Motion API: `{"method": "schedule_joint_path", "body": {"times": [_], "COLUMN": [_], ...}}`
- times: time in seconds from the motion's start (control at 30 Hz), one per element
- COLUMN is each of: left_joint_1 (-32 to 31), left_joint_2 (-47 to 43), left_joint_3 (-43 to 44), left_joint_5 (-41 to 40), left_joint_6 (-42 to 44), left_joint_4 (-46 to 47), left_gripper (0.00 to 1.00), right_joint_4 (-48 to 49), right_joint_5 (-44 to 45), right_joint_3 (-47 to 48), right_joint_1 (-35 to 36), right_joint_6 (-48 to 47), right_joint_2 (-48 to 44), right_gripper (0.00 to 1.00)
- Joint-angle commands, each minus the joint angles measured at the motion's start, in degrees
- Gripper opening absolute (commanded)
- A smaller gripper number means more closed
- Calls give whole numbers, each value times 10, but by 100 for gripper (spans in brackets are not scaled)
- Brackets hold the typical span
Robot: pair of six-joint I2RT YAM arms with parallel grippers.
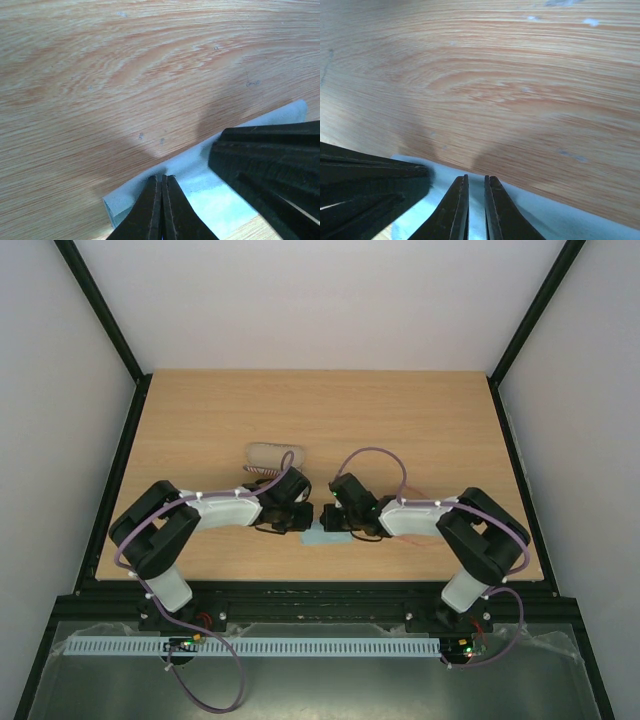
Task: Organize the sunglasses
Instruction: Adjust the glasses cleaning cloth at the center of the board, then move the sunglasses case at the center of the board.
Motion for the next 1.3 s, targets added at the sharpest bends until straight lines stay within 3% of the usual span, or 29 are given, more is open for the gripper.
{"method": "schedule_joint_path", "body": {"times": [0.0,0.37,0.57,0.83,0.9,1.07,1.27], "left_joint_1": [7,11,11,21,33,84,181], "left_joint_2": [17,13,4,-30,-44,-69,-35], "left_joint_3": [-16,-10,1,51,78,154,203], "left_joint_5": [-32,-34,-27,45,54,-12,-61], "left_joint_6": [-1,8,14,28,29,55,70], "left_joint_4": [-32,-41,-47,-21,-26,-99,-155], "left_gripper": [2,2,3,15,17,37,39], "right_joint_4": [-55,-89,-158,-166,-150,-111,-93], "right_joint_5": [75,115,179,156,141,99,76], "right_joint_3": [-36,-95,-70,-9,-4,11,20], "right_joint_1": [-18,-57,-60,-60,-60,-59,-59], "right_joint_6": [-9,-5,-15,-34,-34,-34,-34], "right_joint_2": [-19,-89,-145,-176,-171,-139,-108], "right_gripper": [9,7,7,8,9,9,12]}}
